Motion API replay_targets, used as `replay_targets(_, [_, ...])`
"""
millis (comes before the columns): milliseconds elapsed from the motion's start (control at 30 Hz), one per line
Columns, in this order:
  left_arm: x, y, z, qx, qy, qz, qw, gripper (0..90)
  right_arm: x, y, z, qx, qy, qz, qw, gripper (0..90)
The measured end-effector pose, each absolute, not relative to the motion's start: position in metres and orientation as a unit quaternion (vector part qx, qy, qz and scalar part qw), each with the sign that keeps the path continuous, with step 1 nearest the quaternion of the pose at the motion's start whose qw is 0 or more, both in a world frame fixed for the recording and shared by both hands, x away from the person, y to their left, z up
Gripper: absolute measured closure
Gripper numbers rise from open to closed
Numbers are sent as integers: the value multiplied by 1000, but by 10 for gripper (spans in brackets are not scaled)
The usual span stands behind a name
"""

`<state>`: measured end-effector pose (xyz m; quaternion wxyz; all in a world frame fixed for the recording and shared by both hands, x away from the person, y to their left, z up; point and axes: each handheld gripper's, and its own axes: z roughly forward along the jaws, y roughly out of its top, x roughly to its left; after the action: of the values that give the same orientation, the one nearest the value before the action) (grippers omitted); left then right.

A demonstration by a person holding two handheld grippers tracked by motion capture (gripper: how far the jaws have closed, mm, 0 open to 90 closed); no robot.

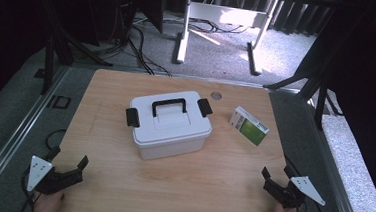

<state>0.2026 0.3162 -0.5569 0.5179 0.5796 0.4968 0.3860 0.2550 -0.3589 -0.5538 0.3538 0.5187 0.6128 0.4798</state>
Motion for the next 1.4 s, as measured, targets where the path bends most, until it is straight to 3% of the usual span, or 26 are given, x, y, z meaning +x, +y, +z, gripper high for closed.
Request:
replay_targets(333, [201,316,-553,589,502,369,515,1,256,-353,-550,491,644,472,348,133])
replay_targets(367, [201,315,-550,600,517,333,511,2,255,-351,-549,484,652,473,341,131])
replay_targets(433, [200,312,-549,604,514,318,519,20,256,-351,-549,491,648,483,324,127])
replay_targets(1067, [211,295,-540,627,489,281,537,105,280,-316,-528,432,696,505,272,145])
replay_targets(1400, [224,284,-539,652,473,259,533,172,312,-292,-526,402,717,511,252,249])
